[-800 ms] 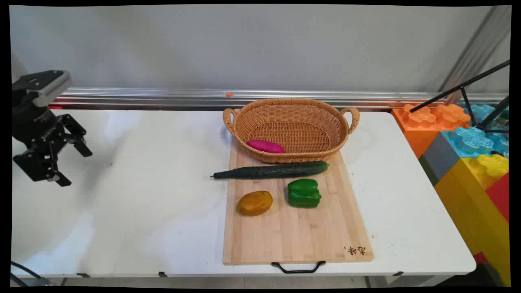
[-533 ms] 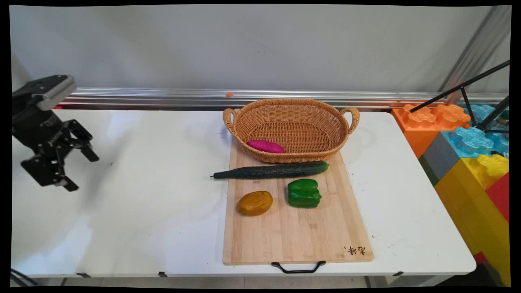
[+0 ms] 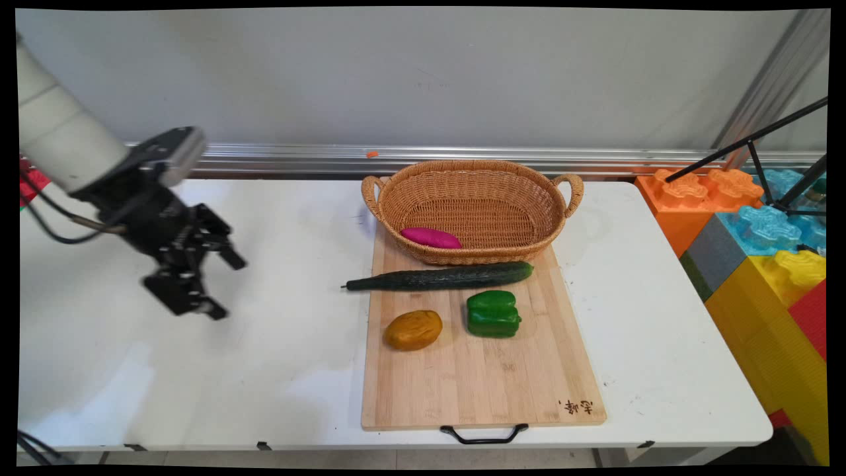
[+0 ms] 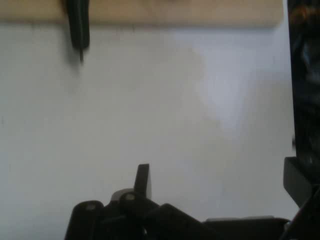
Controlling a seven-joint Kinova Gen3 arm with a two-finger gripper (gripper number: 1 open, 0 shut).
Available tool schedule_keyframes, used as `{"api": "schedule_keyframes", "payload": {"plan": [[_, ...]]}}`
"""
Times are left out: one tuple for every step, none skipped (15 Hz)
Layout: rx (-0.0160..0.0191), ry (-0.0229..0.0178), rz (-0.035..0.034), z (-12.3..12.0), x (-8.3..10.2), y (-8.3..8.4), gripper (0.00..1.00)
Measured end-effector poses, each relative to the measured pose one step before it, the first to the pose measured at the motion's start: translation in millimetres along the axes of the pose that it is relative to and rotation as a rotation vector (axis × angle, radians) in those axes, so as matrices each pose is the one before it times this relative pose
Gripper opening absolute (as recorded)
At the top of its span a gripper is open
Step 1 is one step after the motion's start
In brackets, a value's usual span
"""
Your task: Pick up the potato from the cutting board
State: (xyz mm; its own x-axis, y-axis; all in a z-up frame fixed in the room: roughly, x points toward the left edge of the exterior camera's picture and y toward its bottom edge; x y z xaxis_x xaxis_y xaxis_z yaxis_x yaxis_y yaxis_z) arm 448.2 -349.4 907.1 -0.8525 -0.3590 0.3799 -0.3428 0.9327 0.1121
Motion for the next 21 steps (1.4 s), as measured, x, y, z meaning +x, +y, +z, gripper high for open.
{"api": "schedule_keyframes", "payload": {"plan": [[0.00698, 0.01346, 0.00111, 6.74, 12.62, 3.56, 1.0], [0.00753, 0.01273, 0.00045, 6.98, 12.35, 3.37, 1.0], [0.0089, 0.01405, 0.0004, 8.2, 13.76, 3.34, 1.0], [0.00925, 0.01226, -0.0001, 8.98, 12.91, 2.53, 1.0], [0.00881, 0.01054, 0.00098, 7.96, 10.22, 1.9, 1.0], [0.00936, 0.01107, 0.00092, 9.73, 10.83, 1.4, 1.0], [0.00621, 0.00733, -0.00221, 9.21, 7.82, 1.14, 1.0], [0.00465, 0.00661, -0.00214, 7.61, 5.82, 0.97, 1.0], [0.00236, 0.00561, -0.00252, 8.18, 5.12, 0.89, 1.0], [0.00466, 0.00723, -0.00272, 11.42, 6.25, 0.65, 1.0], [0.00468, 0.00541, -0.00301, 11.51, 4.82, 0.43, 1.0], [0.00253, 0.00219, -0.00326, 9.94, 2.85, 0.4, 1.0], [0.00272, 0.00162, -0.00203, 6.52, 1.62, 0.09, 1.0], [0.00456, 0.00206, -0.00404, 9.63, 1.8, 0.13, 1.0], [0.00307, 0.00167, -0.0034, 6.28, 1.15, 0.02, 1.0], [0.00442, 0.00274, -0.00688, 9.12, 1.22, 0.15, 1.0], [0.00281, 0.00304, -0.00736, 7.31, 0.89, 0.29, 1.0], [0.00111, 0.00335, -0.00844, 7.01, 0.78, 0.4, 1.0], [0.00138, 0.00368, -0.00765, 6.47, 0.82, 0.32, 1.0], [0.00057, 0.00326, -0.0083, 6.3, 0.57, 0.27, 1.0], [0.0011, 0.00251, -0.00581, 4.66, 0.42, 0.17, 1.0]]}}
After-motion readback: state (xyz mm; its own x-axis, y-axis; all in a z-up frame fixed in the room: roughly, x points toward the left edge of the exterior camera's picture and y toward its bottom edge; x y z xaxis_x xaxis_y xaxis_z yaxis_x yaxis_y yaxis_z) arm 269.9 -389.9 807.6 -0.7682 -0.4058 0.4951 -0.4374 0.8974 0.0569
